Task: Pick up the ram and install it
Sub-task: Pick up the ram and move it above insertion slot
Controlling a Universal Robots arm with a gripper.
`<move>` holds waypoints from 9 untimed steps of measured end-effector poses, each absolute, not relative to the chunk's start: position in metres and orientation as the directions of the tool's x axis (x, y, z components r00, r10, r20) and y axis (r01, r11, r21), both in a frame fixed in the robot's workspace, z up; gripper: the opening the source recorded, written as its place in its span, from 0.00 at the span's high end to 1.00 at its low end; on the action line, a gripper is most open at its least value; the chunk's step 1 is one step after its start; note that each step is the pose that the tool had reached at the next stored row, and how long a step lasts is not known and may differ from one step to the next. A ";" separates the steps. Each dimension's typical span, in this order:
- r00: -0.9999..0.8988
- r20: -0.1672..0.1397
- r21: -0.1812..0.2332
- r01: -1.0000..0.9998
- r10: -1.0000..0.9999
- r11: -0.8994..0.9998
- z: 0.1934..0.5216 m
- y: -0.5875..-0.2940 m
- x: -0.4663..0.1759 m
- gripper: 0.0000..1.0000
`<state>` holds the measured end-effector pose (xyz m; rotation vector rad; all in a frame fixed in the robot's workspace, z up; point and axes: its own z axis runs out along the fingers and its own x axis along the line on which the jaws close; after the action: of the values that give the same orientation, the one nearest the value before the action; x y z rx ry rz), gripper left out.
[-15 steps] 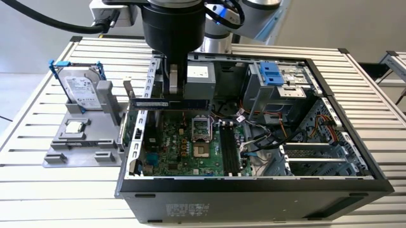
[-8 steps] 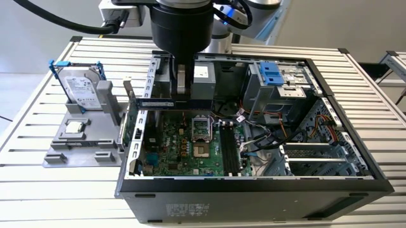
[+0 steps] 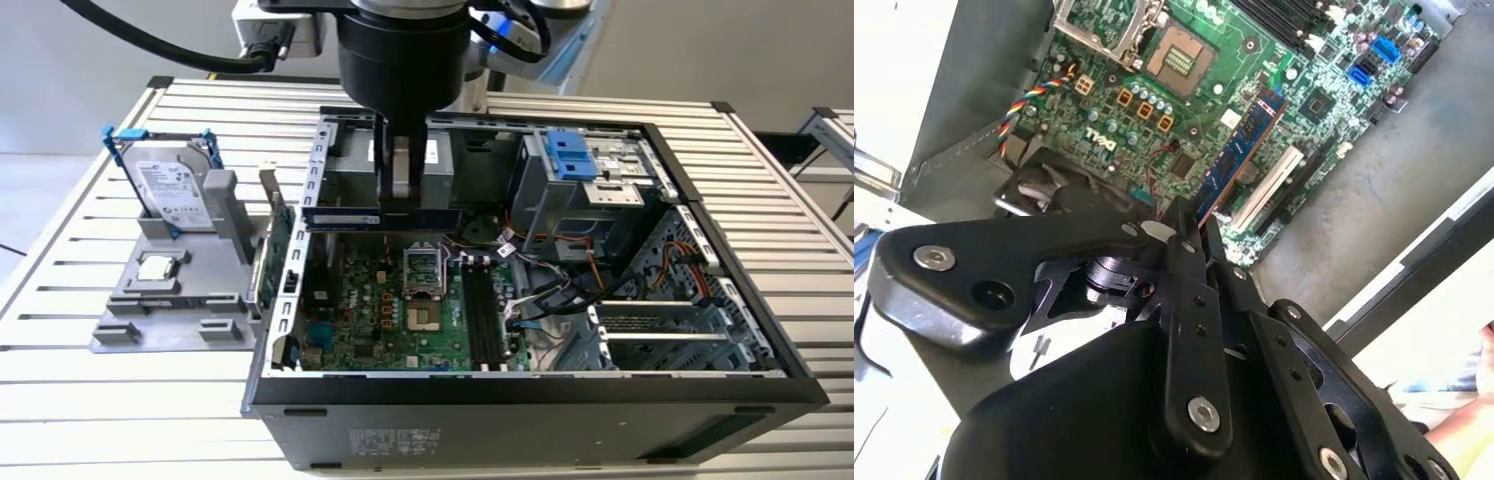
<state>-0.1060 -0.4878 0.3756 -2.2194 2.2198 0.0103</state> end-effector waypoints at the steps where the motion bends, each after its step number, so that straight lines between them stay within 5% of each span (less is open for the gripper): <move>1: 0.000 -0.006 0.003 -1.000 -1.000 0.000 0.376 -0.488 -0.104 1.00; 9: -0.001 -0.006 0.003 -1.000 -1.000 0.001 0.376 -0.488 -0.088 1.00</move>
<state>-0.0876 -0.4878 0.3757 -2.2181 2.2213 0.0103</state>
